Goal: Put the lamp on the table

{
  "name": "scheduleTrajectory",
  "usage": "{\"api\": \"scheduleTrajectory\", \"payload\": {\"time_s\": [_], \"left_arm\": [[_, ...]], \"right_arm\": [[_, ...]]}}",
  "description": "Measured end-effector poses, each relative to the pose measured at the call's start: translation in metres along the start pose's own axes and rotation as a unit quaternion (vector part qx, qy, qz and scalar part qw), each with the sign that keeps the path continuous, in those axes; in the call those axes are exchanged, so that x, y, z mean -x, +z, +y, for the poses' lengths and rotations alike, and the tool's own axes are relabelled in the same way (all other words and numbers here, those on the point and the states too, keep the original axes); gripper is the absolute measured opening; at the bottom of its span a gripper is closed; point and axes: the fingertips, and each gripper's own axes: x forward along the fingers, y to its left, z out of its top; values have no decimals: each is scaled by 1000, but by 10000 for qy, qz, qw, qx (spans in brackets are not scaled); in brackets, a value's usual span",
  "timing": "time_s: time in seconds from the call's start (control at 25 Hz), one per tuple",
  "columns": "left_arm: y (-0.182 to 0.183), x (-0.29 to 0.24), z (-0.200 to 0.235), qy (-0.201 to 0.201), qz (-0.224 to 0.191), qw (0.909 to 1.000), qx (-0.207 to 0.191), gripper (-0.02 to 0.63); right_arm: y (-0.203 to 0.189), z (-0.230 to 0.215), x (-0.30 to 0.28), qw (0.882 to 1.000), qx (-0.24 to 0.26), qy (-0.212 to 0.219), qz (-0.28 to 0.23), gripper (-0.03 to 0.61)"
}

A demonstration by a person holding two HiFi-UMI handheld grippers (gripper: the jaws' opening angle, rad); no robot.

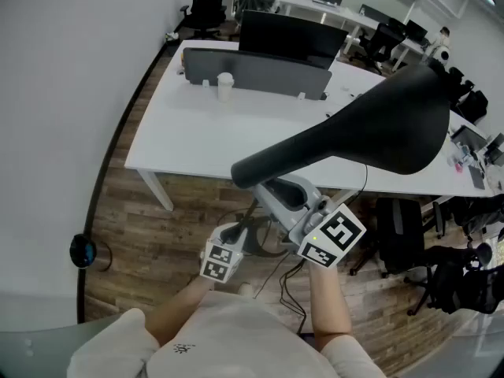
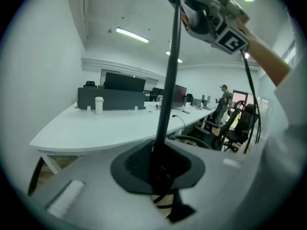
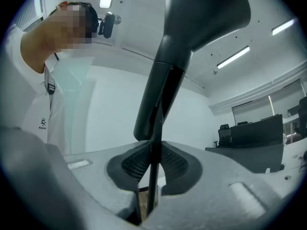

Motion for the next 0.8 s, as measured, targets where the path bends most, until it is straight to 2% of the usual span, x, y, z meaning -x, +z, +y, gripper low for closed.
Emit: {"api": "scheduleTrajectory", "payload": {"time_s": [0.28,0.8], "left_arm": [[-1,6,-15,-45,15,10000,-76,53],[9,20,13,-46,-71,9999,-134,52]], "right_arm": [[4,4,14,10000,-38,-23,-77,49],[13,13,-15,9999,4,-46,-96,49]]}}
